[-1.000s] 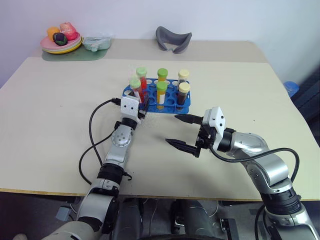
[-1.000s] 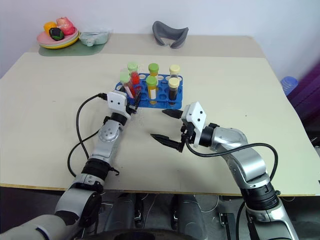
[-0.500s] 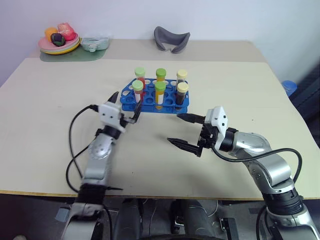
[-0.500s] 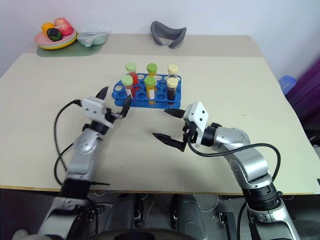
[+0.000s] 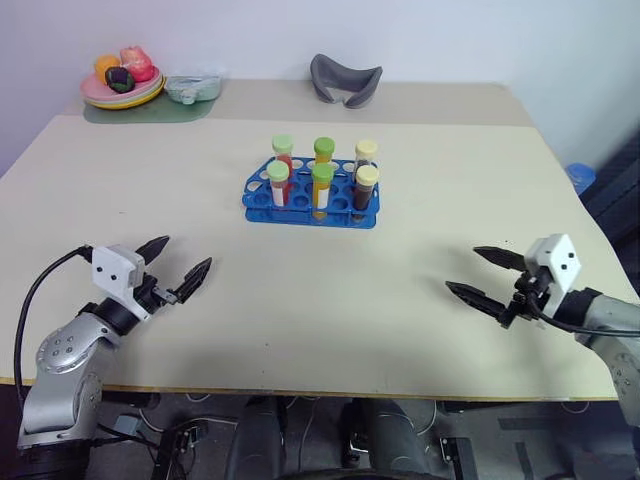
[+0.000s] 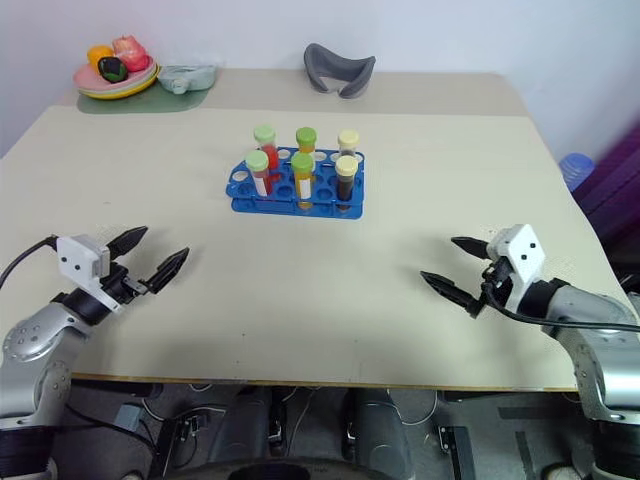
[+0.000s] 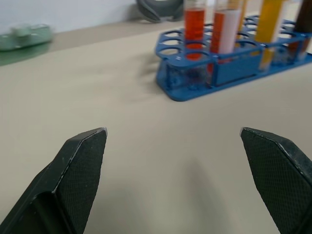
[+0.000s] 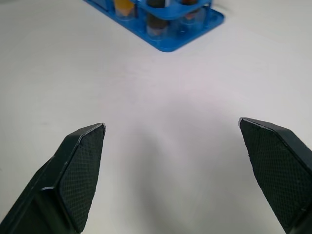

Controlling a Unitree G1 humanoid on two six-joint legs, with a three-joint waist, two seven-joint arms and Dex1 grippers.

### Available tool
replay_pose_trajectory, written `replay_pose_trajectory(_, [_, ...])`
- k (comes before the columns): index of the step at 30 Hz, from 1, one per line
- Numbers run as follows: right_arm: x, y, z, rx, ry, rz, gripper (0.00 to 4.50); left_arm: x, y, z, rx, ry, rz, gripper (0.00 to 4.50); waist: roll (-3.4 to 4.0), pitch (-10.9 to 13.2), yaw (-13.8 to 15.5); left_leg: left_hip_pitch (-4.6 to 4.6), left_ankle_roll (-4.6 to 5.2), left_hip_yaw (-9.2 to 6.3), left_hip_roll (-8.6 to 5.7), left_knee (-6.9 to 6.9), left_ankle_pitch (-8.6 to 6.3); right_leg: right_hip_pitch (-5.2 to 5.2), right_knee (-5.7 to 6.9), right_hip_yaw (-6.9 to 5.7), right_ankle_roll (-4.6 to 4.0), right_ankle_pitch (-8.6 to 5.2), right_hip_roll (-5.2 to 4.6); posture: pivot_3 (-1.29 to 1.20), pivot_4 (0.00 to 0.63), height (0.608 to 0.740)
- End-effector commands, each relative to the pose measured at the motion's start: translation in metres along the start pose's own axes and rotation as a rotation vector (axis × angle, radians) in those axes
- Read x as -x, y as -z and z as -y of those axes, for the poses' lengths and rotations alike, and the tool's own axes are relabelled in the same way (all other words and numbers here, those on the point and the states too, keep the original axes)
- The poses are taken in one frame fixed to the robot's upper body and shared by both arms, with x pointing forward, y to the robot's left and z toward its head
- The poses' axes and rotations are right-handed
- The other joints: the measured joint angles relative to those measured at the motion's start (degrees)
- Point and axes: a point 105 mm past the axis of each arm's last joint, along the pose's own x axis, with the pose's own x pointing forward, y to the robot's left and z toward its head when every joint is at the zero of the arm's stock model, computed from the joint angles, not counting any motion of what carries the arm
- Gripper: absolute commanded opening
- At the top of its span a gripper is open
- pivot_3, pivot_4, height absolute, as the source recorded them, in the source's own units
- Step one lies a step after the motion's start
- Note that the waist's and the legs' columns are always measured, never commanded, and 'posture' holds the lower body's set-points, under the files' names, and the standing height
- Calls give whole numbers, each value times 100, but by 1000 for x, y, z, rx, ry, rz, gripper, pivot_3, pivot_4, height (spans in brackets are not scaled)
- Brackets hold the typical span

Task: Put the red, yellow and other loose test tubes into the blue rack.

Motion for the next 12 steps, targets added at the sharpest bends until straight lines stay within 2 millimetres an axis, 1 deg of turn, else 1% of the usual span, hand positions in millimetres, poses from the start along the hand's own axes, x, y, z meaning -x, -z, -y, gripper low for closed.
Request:
replay_pose_trajectory(1, [5, -15, 6, 58, 14, 33, 4500, 3, -7, -8, -35, -28, 10, 4473, 0, 0, -2, 0, 0, 1, 1, 0, 0, -1, 0, 1, 0, 0, 0, 0, 150, 666])
replay_pose_trajectory(4, [4, -15, 6, 61, 13, 31, 4500, 4, -7, -6, -15, -36, 14, 4473, 0, 0, 7, -1, 0, 1, 0, 0, 0, -1, 0, 1, 0, 0, 0, 0, 150, 666])
replay_pose_trajectory(12, [-14, -22, 3, 59, -12, 57, 4500, 13, -7, 0, 14, -68, 5, 4473, 0, 0, 7, -1, 0, 1, 1, 0, 0, -1, 0, 1, 0, 0, 0, 0, 150, 666])
